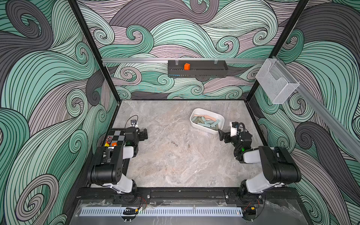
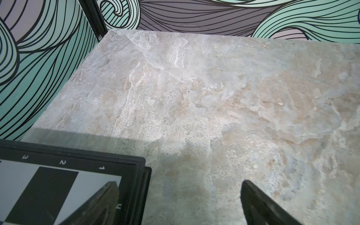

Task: Take the fruit knife out of the storage box
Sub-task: Move the storage box to the center of the board.

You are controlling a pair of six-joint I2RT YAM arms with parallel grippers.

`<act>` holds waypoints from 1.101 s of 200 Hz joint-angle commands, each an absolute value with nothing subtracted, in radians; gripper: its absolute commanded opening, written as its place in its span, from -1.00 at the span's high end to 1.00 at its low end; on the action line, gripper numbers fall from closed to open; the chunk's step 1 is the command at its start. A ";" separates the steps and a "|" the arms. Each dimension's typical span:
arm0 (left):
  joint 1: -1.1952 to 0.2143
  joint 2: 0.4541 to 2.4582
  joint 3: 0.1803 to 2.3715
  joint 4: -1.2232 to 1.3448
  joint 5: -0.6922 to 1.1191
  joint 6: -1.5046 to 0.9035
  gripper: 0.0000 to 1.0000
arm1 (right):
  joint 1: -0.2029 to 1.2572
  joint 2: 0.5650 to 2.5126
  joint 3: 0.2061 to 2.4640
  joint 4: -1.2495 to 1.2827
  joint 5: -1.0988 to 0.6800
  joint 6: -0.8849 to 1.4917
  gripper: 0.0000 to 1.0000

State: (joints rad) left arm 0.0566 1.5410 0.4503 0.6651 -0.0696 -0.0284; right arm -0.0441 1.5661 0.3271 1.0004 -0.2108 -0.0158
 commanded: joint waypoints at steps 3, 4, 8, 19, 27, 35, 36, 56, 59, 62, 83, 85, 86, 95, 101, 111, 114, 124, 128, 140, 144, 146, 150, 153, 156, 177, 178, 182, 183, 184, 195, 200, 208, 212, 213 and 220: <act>0.060 1.529 0.477 0.654 -0.057 -0.035 -0.97 | -0.041 1.566 0.337 1.035 -0.205 -0.032 -0.96; 0.059 1.528 0.477 0.654 -0.057 -0.035 -0.97 | -0.041 1.566 0.337 1.035 -0.205 -0.032 -0.96; 0.060 1.528 0.478 0.655 -0.057 -0.035 -0.98 | -0.040 1.567 0.337 1.035 -0.206 -0.031 -0.96; 0.059 1.529 0.478 0.654 -0.057 -0.035 -0.97 | -0.041 1.568 0.337 1.037 -0.206 -0.031 -0.96; 0.060 1.529 0.477 0.654 -0.057 -0.035 -0.97 | -0.041 1.568 0.337 1.037 -0.207 -0.031 -0.96; 0.060 1.529 0.477 0.655 -0.057 -0.035 -0.97 | -0.041 1.568 0.337 1.036 -0.207 -0.031 -0.96; 0.060 1.529 0.478 0.654 -0.057 -0.035 -0.97 | -0.041 1.567 0.337 1.036 -0.206 -0.031 -0.96; 0.059 1.529 0.479 0.654 -0.057 -0.035 -0.97 | -0.041 1.568 0.337 1.037 -0.206 -0.031 -0.96; 0.059 1.529 0.479 0.654 -0.057 -0.035 -0.97 | -0.041 1.568 0.338 1.037 -0.206 -0.031 -0.96; 0.060 1.529 0.479 0.653 -0.058 -0.035 -0.97 | -0.041 1.568 0.338 1.036 -0.206 -0.031 -0.96; 0.058 1.529 0.478 0.654 -0.056 -0.035 -0.97 | -0.041 1.568 0.338 1.037 -0.206 -0.031 -0.96; 0.059 1.529 0.477 0.654 -0.056 -0.035 -0.97 | -0.041 1.567 0.337 1.037 -0.205 -0.031 -0.96; 0.059 1.529 0.477 0.655 -0.056 -0.035 -0.97 | -0.041 1.567 0.337 1.037 -0.205 -0.031 -0.96; 0.061 1.528 0.478 0.654 -0.054 -0.037 -0.97 | -0.041 1.568 0.339 1.037 -0.206 -0.031 -0.96; 0.063 1.529 0.478 0.654 -0.051 -0.036 -0.97 | -0.041 1.569 0.338 1.036 -0.206 -0.031 -0.96; 0.067 1.528 0.476 0.655 -0.040 -0.040 -0.97 | -0.040 1.568 0.339 1.036 -0.205 -0.031 -0.96; 0.071 1.528 0.477 0.655 -0.034 -0.041 -0.97 | -0.044 1.569 0.338 1.037 -0.207 -0.029 -0.96; 0.085 1.528 0.472 0.660 -0.007 -0.047 -0.97 | -0.049 1.569 0.337 1.041 -0.217 -0.026 -0.96; 0.088 1.526 0.472 0.662 0.000 -0.048 -0.97 | -0.049 1.569 0.337 1.040 -0.216 -0.026 -0.96; 0.095 1.528 0.473 0.661 0.017 -0.045 -0.97 | -0.048 1.569 0.337 1.040 -0.216 -0.026 -0.96; 0.096 1.528 0.473 0.661 0.022 -0.045 -0.97 | -0.048 1.569 0.337 1.040 -0.217 -0.026 -0.96; 0.096 1.528 0.472 0.662 0.023 -0.044 -0.97 | -0.048 1.569 0.337 1.039 -0.216 -0.026 -0.96; 0.098 1.527 0.471 0.661 0.029 -0.043 -0.97 | -0.049 1.568 0.337 1.039 -0.217 -0.026 -0.96; 0.100 1.529 0.473 0.661 0.035 -0.042 -0.97 | -0.049 1.569 0.337 1.039 -0.216 -0.026 -0.96; 0.102 1.528 0.474 0.660 0.042 -0.040 -0.97 | -0.048 1.569 0.337 1.039 -0.216 -0.026 -0.96; 0.107 1.533 0.477 0.661 0.052 -0.037 -0.97 | -0.051 1.570 0.339 1.037 -0.219 -0.024 -0.96; 0.107 1.533 0.477 0.661 0.052 -0.037 -0.97 | -0.051 1.570 0.340 1.036 -0.218 -0.023 -0.96; 0.106 1.534 0.477 0.661 0.052 -0.037 -0.97 | -0.052 1.569 0.343 1.033 -0.212 -0.020 -0.96; 0.106 1.534 0.477 0.661 0.052 -0.037 -0.97 | -0.052 1.571 0.345 1.030 -0.210 -0.018 -0.96; 0.106 1.533 0.477 0.660 0.052 -0.037 -0.97 | -0.052 1.572 0.347 1.027 -0.207 -0.017 -0.96; 0.106 1.533 0.473 0.663 0.052 -0.035 -0.97 | -0.050 1.568 0.348 1.014 -0.189 -0.015 -0.96; 0.106 1.532 0.474 0.663 0.052 -0.035 -0.97 | -0.045 1.567 0.349 1.013 -0.145 -0.006 -0.96; 0.105 1.530 0.472 0.667 0.052 -0.035 -0.97 | -0.036 1.561 0.345 1.010 -0.077 0.006 -0.96; 0.105 1.530 0.471 0.667 0.052 -0.035 -0.97 | -0.032 1.554 0.345 1.004 -0.043 0.012 -0.96; 0.105 1.529 0.471 0.667 0.052 -0.035 -0.97 | -0.031 1.552 0.345 1.001 -0.035 0.012 -0.96; 0.106 1.529 0.473 0.666 0.060 -0.032 -0.96 | -0.022 1.542 0.348 0.984 0.007 0.017 -0.96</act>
